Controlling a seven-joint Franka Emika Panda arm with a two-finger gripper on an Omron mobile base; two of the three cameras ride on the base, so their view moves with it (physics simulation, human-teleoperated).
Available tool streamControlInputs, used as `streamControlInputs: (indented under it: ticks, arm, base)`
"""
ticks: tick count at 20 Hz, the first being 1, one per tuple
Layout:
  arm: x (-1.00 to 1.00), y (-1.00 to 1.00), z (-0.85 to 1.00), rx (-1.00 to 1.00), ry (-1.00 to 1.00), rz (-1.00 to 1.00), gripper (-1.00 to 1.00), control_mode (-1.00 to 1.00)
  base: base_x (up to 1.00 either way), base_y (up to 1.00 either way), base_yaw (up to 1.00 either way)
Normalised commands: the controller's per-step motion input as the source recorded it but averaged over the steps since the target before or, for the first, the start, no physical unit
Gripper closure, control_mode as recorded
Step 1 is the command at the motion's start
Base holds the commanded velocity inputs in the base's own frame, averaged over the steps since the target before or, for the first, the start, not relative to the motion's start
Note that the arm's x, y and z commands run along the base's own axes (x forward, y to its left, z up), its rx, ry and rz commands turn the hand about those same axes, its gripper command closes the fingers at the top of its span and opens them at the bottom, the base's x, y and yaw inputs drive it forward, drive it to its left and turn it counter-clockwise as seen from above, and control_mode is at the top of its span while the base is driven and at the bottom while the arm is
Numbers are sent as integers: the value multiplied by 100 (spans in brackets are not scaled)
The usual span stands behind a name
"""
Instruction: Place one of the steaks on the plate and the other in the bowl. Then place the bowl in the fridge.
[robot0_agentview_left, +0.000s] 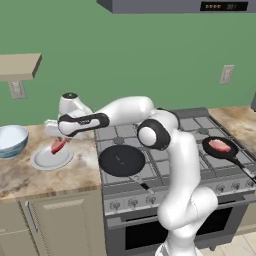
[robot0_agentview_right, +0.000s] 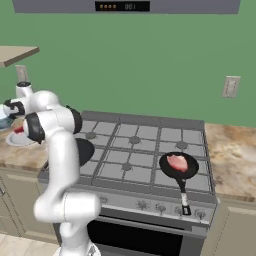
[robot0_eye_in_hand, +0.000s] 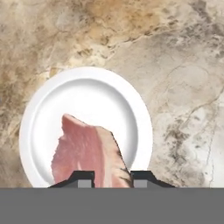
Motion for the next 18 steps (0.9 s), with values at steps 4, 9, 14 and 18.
streamControlInputs:
  ticks: [4,9,14,18]
  arm:
    - [2,25,-32,0,10,0,100,-100]
    - [0,5,-32,0,8,0,100,-100]
    - [9,3,-43,0,3,0,100,-100]
    - [31,21,-30,-1,0,0,100,-100]
  base:
    - [0,0,0]
    - [0,0,0]
    - [0,0,0]
    - [0,0,0]
